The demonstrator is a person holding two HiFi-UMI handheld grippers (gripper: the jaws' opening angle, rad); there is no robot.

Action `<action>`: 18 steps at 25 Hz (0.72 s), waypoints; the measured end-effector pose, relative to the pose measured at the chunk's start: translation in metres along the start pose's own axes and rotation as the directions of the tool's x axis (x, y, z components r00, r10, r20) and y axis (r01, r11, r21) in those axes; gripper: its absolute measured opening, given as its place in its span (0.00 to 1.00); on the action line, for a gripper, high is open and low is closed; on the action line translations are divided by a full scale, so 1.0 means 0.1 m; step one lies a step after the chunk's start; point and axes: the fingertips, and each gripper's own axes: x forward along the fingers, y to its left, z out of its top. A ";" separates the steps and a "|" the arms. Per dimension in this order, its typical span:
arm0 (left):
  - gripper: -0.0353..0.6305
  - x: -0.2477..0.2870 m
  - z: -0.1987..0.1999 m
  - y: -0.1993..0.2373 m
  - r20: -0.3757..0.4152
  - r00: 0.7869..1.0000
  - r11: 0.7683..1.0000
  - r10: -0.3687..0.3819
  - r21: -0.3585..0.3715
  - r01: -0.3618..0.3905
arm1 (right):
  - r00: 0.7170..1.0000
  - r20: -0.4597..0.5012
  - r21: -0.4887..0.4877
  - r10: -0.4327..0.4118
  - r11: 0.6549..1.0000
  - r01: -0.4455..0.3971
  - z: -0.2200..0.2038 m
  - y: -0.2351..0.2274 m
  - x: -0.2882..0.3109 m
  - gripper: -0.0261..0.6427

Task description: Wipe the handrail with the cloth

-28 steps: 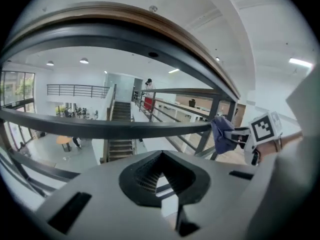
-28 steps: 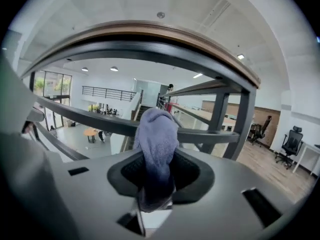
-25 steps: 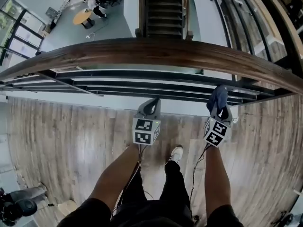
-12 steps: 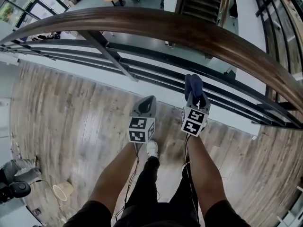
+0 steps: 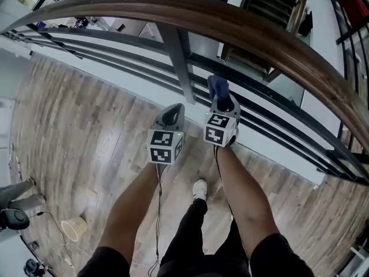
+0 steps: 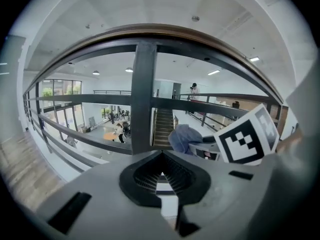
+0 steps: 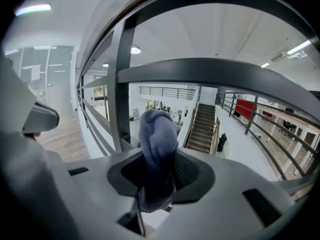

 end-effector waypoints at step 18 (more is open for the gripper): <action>0.06 0.02 -0.14 0.28 -0.011 1.000 0.998 0.030 -0.046 -0.030 | 0.992 -0.125 -0.111 -0.009 0.994 -0.005 0.14 0.36 0.68 0.21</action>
